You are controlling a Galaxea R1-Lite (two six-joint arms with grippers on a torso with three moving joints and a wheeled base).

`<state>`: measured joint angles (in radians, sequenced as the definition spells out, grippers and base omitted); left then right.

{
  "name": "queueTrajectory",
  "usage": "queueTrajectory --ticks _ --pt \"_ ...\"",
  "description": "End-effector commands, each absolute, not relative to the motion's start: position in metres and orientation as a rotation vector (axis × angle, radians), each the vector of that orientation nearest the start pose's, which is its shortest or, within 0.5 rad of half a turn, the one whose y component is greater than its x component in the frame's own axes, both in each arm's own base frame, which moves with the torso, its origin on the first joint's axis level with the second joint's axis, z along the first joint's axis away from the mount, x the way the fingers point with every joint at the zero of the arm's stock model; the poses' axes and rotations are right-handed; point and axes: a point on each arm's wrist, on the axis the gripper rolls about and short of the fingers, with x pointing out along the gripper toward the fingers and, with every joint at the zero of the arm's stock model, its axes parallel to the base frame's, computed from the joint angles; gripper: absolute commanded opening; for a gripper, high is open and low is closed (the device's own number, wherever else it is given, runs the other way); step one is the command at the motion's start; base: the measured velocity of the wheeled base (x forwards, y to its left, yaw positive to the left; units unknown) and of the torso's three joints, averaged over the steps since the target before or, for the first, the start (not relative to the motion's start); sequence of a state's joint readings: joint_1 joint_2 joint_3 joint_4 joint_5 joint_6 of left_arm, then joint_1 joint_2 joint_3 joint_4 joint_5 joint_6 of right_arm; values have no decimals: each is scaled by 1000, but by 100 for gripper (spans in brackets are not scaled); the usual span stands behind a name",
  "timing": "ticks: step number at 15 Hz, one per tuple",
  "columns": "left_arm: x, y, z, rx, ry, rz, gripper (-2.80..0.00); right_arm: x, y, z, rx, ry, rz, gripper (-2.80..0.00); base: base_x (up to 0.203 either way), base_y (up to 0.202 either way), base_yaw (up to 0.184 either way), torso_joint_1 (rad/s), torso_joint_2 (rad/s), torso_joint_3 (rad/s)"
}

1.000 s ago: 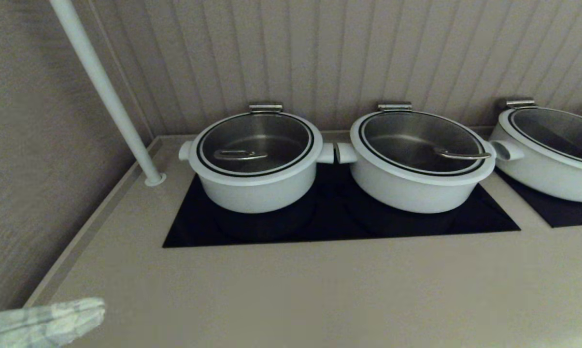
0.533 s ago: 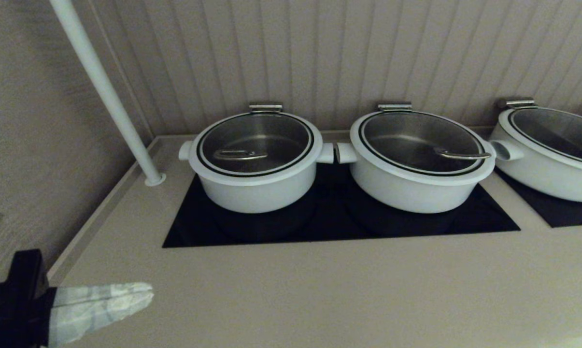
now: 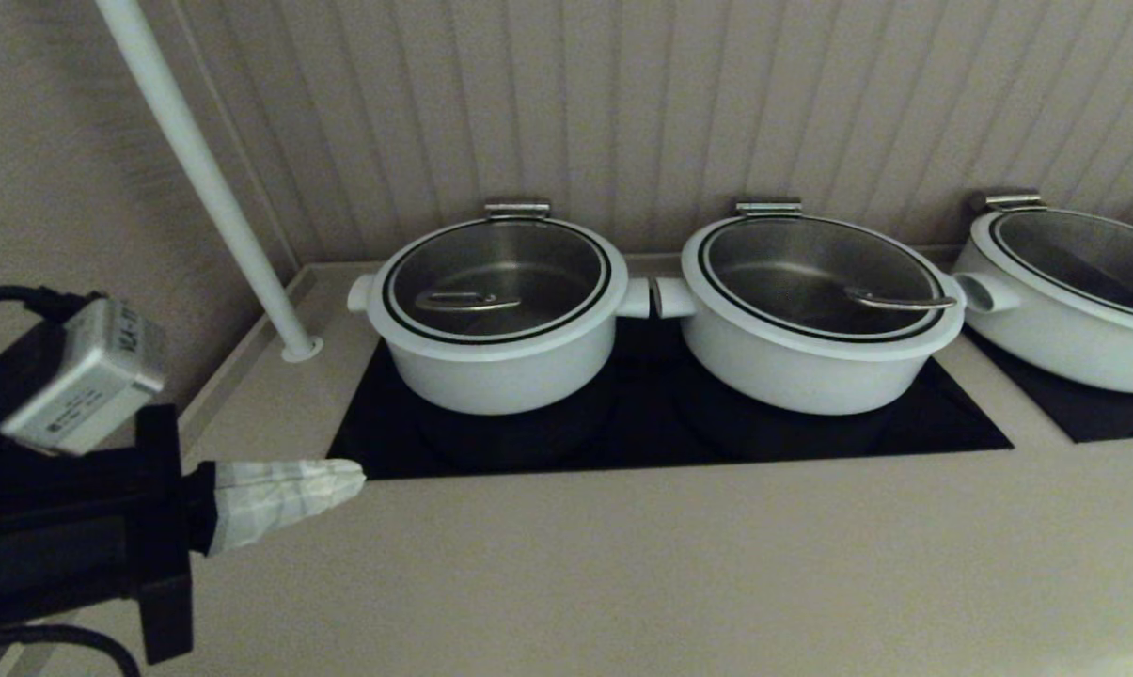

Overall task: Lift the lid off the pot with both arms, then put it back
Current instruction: Open the food pot lid a small opening with the left arm

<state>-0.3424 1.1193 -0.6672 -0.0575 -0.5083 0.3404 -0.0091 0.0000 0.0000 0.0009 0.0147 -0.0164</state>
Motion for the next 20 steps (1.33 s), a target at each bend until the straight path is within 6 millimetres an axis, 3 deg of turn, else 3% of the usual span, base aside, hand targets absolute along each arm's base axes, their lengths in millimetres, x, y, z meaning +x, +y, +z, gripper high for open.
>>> queueTrajectory --ticks 1,7,13,20 --pt "151 -66 220 280 291 -906 -280 -23 1 75 -17 1 6 -280 0 0 0 0 0 0" --pt "181 -88 222 301 280 -905 -280 -23 1 75 -17 1 6 -280 0 0 0 0 0 0" --pt "204 -127 217 310 261 -875 -280 -23 1 75 -17 1 6 -280 0 0 0 0 0 0" --pt "218 -135 207 308 281 -852 -280 -23 1 75 -17 0 6 -280 0 0 0 0 0 0"
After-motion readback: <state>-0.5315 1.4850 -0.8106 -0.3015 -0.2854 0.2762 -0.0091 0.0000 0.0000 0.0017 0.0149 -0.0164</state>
